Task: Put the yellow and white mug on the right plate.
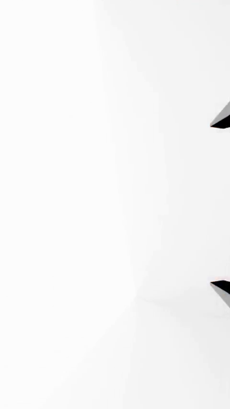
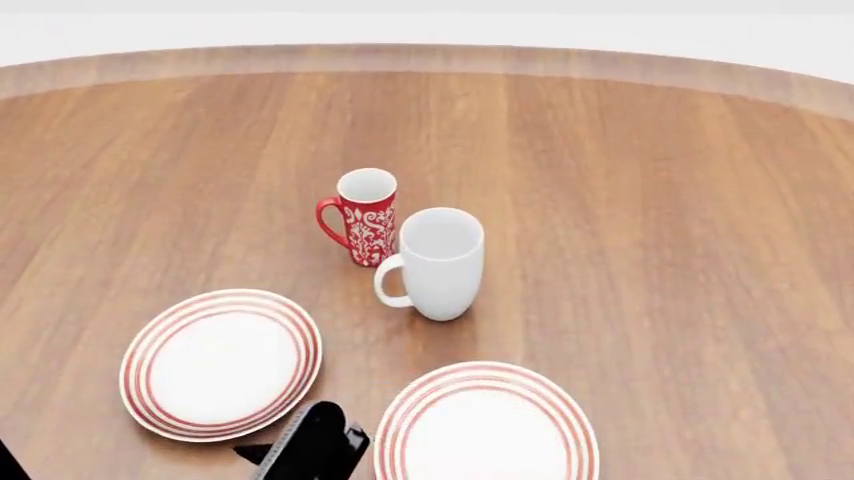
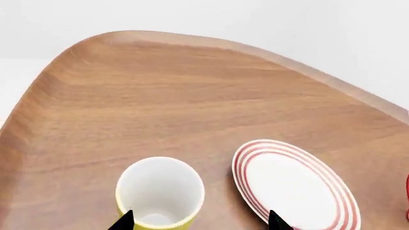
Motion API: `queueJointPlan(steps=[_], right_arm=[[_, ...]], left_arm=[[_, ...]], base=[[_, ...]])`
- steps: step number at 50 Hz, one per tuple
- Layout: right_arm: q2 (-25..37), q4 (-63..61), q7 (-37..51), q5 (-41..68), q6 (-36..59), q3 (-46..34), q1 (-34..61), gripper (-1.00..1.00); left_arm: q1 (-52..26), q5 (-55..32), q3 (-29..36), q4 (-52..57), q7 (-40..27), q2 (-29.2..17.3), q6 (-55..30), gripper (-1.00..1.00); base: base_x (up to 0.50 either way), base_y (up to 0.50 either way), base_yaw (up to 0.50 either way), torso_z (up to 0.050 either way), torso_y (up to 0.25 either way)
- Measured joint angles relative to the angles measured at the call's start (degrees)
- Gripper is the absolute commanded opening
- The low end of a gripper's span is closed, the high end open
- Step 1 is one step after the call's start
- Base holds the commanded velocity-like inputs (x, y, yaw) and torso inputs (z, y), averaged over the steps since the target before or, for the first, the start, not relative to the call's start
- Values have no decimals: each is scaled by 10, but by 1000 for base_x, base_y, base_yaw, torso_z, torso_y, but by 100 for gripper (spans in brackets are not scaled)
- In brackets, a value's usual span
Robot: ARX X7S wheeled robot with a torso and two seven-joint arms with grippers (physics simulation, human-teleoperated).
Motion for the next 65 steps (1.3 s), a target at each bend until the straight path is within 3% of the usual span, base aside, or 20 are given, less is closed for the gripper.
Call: queueJointPlan(steps=[65], right_arm=[[-51,182,74,67,-82,-106,16,100]], left_arm=[[19,-5,19,61,6,-24,-61,100]], base=[[0,0,0,0,0]])
